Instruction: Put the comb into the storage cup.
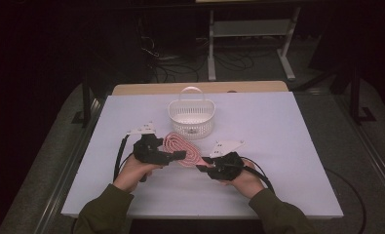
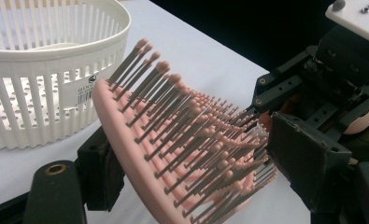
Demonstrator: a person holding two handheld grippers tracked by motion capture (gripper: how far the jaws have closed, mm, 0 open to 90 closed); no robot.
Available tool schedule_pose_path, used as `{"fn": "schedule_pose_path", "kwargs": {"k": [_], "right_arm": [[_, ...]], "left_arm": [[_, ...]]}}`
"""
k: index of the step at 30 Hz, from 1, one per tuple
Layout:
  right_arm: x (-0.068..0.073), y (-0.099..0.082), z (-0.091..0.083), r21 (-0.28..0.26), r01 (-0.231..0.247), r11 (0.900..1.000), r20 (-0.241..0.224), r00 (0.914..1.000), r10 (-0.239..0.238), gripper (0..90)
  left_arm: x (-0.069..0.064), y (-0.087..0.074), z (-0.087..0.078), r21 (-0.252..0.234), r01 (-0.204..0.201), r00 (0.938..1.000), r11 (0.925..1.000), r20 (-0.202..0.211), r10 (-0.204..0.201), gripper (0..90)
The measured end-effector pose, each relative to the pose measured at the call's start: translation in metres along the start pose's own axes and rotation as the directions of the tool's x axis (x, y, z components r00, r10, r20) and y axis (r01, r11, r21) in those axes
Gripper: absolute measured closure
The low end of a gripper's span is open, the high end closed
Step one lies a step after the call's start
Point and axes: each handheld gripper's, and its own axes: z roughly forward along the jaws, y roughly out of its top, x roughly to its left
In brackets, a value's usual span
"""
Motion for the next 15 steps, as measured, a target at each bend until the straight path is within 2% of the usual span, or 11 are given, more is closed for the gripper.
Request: {"fn": "schedule_pose_path", "kwargs": {"k": [8, 15], "right_arm": [[0.0001, 0.0, 0.0003, -0.002, 0.006, 1.0, 0.01, 0.9999, -0.006, 68.5], [0.0002, -0.0001, 0.0006, -0.001, 0.01, 1.0, 0.018, 0.9998, -0.01, 68.6]], "left_arm": [[0.0031, 0.0007, -0.0033, -0.004, 0.03, 0.9996, 0.9995, -0.004, -0.03, 35.7], [0.0032, 0.0009, -0.0043, -0.011, 0.036, 0.9993, 0.9993, 0.001, -0.036, 42.4]]}}
